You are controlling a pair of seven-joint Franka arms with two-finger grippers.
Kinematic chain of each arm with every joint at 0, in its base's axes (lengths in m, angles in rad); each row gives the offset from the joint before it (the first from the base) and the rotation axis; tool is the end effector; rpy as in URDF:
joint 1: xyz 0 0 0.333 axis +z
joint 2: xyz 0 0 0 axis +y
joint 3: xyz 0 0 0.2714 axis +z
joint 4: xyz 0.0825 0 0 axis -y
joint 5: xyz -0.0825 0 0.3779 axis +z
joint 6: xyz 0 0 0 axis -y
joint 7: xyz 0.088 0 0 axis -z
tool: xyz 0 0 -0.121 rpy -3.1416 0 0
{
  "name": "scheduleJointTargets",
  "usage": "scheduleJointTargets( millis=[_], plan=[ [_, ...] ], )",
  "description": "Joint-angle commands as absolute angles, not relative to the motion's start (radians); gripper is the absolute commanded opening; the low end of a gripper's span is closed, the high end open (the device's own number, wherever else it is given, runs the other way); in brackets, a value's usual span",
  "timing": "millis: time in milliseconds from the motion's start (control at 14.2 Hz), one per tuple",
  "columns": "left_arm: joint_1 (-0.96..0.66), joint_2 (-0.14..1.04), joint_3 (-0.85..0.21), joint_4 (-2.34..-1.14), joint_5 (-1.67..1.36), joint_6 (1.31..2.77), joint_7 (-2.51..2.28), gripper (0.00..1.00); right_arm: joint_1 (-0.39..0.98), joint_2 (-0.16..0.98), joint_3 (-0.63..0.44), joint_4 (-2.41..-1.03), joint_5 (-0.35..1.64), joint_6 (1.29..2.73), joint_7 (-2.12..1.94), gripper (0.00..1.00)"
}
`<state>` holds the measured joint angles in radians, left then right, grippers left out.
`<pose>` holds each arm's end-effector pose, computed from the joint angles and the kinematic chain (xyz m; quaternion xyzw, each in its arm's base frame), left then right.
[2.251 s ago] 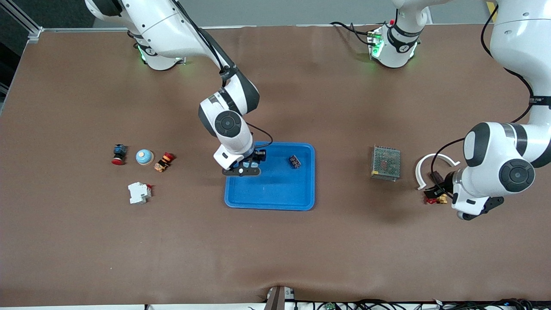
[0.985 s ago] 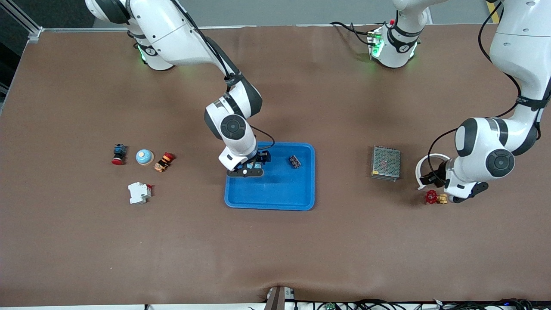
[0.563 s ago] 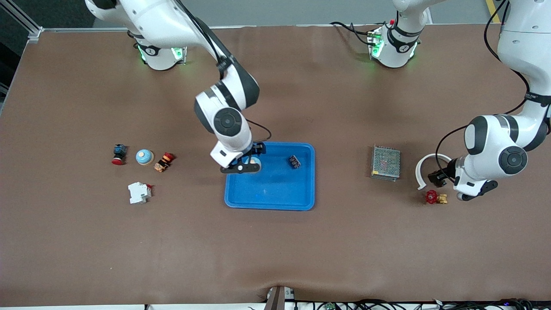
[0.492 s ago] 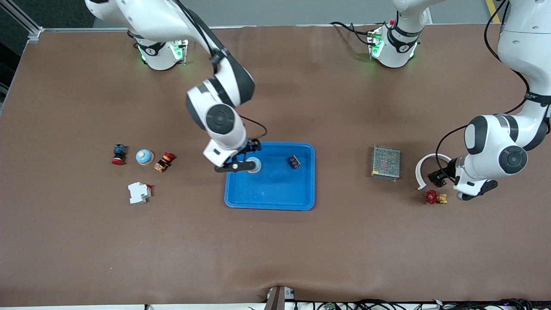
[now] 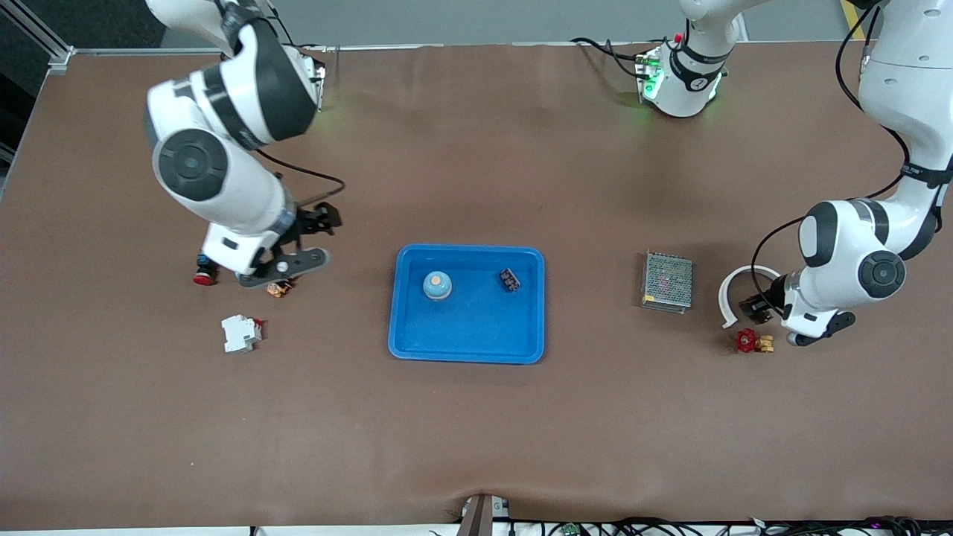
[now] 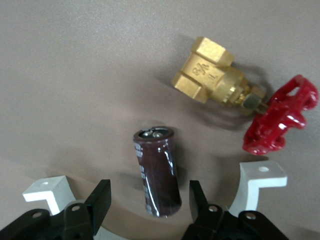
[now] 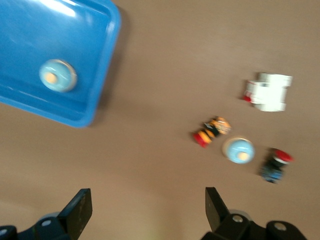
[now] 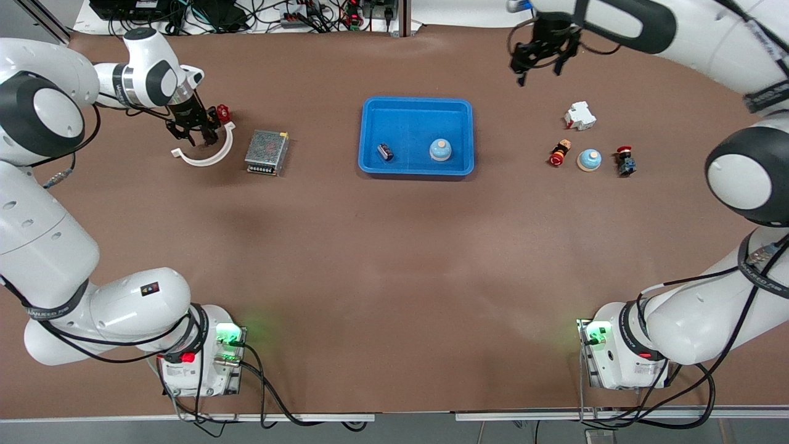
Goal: Place electrolytic capacitor and blue bell in tray
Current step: 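Carry the capacitor to the tray while the right gripper reaches the second bell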
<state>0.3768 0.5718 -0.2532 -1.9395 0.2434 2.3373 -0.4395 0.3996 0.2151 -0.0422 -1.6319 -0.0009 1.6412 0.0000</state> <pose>0.5707 0.0726 0.1353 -0.9765 -0.2026 0.0701 0.0230 0.5485 0.2062 0.4205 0.9789 0.1769 -0.1001 0.0231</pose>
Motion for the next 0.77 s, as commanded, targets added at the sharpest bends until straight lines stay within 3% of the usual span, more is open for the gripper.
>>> scheduleJointTargets(
  millis=[0, 70, 141, 492, 703],
  plan=[
    [0.388, 0.581, -0.262, -1.941, 0.268, 2.361, -0.426, 0.38, 0.301, 0.1, -0.026, -1.755, -0.032, 1.647, -0.148, 1.0],
    [0.385, 0.575, -0.264, -1.94, 0.27, 2.359, -0.428, 0.1, 0.264, 0.078, -0.026, -1.785, -0.032, 1.651, -0.203, 1.0],
    [0.385, 0.569, -0.264, -1.939, 0.27, 2.352, -0.429, 0.0, 0.233, 0.058, -0.026, -1.822, -0.034, 1.663, -0.245, 1.0],
    [0.371, 0.505, -0.31, -1.879, 0.261, 2.237, -0.452, 0.0, 0.101, -0.011, -0.026, -2.012, -0.035, 1.825, -0.451, 1.0],
    [0.347, 0.511, -0.371, -1.763, 0.256, 2.082, -0.546, 0.0, 0.06, -0.046, -0.026, -2.194, -0.035, 2.039, -0.506, 1.0]
  ],
)
